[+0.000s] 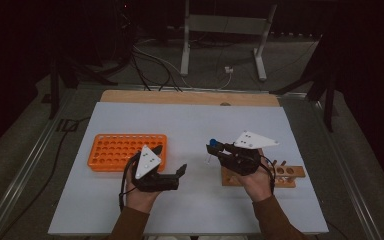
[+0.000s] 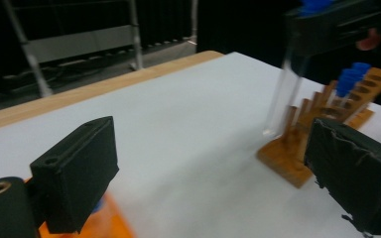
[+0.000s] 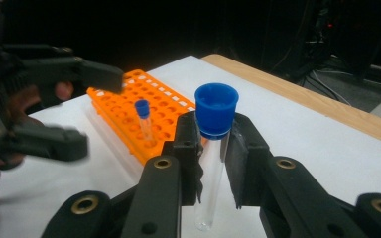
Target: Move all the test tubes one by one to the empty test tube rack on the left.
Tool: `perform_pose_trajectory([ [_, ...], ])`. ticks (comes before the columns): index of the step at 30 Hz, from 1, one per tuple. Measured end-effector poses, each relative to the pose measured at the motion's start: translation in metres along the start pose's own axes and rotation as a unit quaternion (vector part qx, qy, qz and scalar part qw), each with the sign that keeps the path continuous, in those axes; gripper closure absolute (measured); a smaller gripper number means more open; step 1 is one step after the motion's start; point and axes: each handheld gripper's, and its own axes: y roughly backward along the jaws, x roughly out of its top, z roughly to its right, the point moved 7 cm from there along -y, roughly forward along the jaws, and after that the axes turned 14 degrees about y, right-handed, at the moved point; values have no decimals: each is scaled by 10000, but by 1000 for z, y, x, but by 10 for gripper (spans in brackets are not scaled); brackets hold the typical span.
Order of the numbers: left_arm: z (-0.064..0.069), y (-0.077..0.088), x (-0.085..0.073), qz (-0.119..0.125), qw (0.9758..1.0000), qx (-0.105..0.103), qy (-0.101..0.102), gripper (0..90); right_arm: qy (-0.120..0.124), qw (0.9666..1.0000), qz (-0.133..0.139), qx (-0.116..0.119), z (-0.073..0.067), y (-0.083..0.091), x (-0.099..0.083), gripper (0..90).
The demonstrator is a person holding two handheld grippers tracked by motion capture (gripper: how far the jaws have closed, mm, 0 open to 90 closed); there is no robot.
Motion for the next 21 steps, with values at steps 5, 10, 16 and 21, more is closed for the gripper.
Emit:
perform_pose_trajectory([
  [5,21,-18,1,-63,9995,-299,-7,233,30,9999,-3,157,-11,-8,3,761],
  [10,28,-27,0,-146,9991,-399,-94,454,2,9995,30,303,-19,-13,4,761],
  [16,31,-28,-2,-144,9984,-529,-162,647,19,9993,20,360,-23,-16,5,762],
  [21,33,-28,-3,-155,9974,-664,-223,749,30,9991,-19,420,-25,-17,3,762],
])
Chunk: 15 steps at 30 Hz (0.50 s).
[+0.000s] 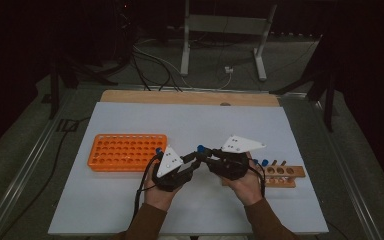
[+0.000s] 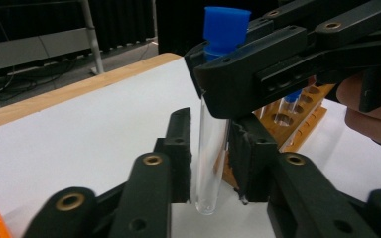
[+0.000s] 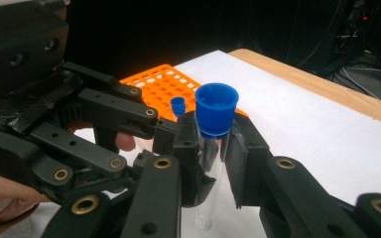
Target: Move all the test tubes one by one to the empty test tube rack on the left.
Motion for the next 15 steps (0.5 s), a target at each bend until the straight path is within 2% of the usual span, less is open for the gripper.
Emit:
perform_pose_trajectory([
  [3,1,0,-1,-14,10000,-30,-43,779,-2,10000,-25,30,0,0,-1,759],
  [4,1,-1,-1,-13,10000,-21,-47,781,-1,10000,9,75,0,1,-2,721],
  [5,1,-1,-2,-21,10000,-7,-54,781,-1,10000,9,75,0,1,-2,721],
  [6,0,-1,-2,-36,10000,0,-42,782,-53,9999,95,134,2,4,-1,626],
  [7,-1,-1,-2,-39,10000,9,-33,782,-53,9999,95,134,2,4,-1,626],
  [8,-3,0,-2,-30,10000,41,-6,782,-96,9998,139,108,5,7,-1,504],
  [9,-3,0,-2,-30,10000,41,-6,783,-96,9998,139,108,5,7,-1,504],
  [12,-8,3,-2,7,9999,97,83,782,-147,9998,159,0,11,14,-2,304],
  [15,-14,7,-1,54,9997,152,160,782,-139,9997,129,-161,15,18,-4,228],
])
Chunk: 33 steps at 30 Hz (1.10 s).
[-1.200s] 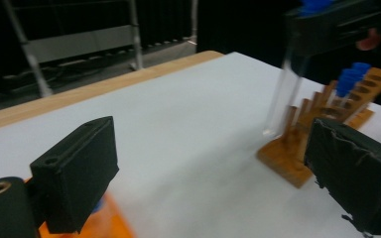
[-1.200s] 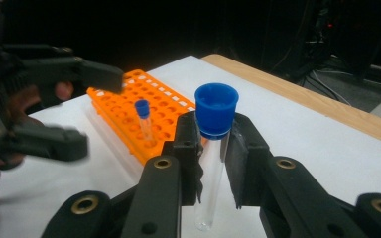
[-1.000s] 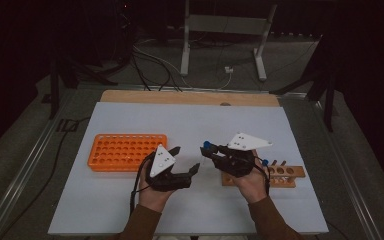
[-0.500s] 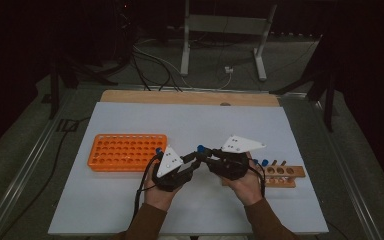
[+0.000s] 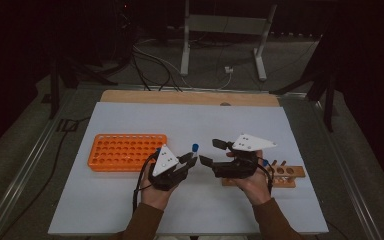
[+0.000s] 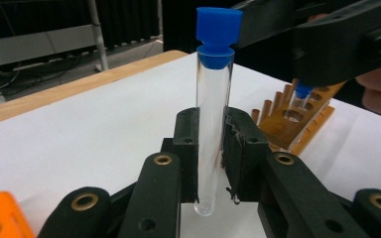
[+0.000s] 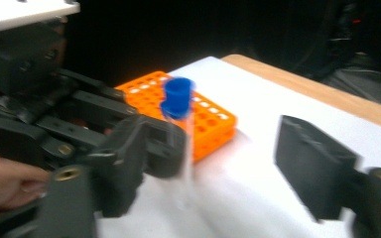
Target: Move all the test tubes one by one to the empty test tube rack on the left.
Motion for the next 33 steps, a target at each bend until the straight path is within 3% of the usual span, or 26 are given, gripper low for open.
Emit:
perform_pose_trajectory([
  [1,-1,1,0,13,10000,9,21,782,-11,9999,-18,-140,4,5,-2,166],
  [5,-6,7,2,49,10000,60,41,783,29,9993,-59,-373,12,14,-5,65],
  [8,-10,13,3,91,9999,77,38,782,71,9983,-143,-566,19,22,-10,28],
  [17,-25,30,-1,221,9995,168,147,783,74,9946,-293,-998,40,47,-26,0],
  [22,-33,41,2,306,9992,213,134,782,-60,9922,-238,-1218,51,63,-35,0],
  [26,-40,48,3,395,9987,237,241,783,-228,9908,-178,-1318,58,73,-42,0],
  [33,-53,57,-1,389,9981,398,257,783,-312,9888,-69,-1461,64,84,-43,0],
])
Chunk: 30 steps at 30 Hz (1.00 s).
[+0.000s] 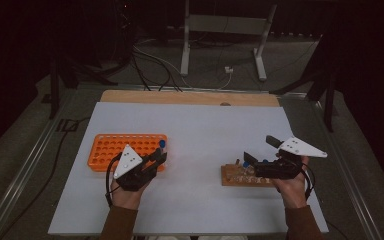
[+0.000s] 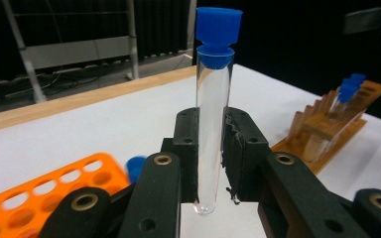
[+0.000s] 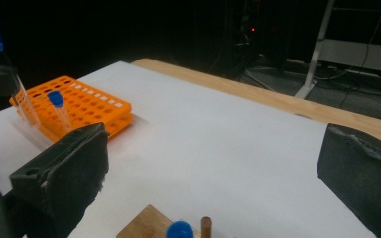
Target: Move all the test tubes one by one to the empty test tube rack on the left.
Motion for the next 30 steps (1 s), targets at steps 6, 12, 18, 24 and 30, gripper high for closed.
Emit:
perform_pose_trajectory([
  [6,-15,5,-3,51,9998,198,68,782,-59,10000,54,-40,4,6,-1,0],
  [12,-27,6,-5,117,9989,446,65,782,-100,9999,105,-73,8,9,-1,0],
  [18,-39,4,-9,160,9976,673,49,782,-106,9999,108,-81,9,10,-2,0],
  [24,-51,-3,-19,88,9965,824,57,782,-110,9999,104,-78,8,10,-3,0],
  [30,-57,-10,-25,50,9958,902,114,781,-105,9999,91,-38,7,8,-4,0],
])
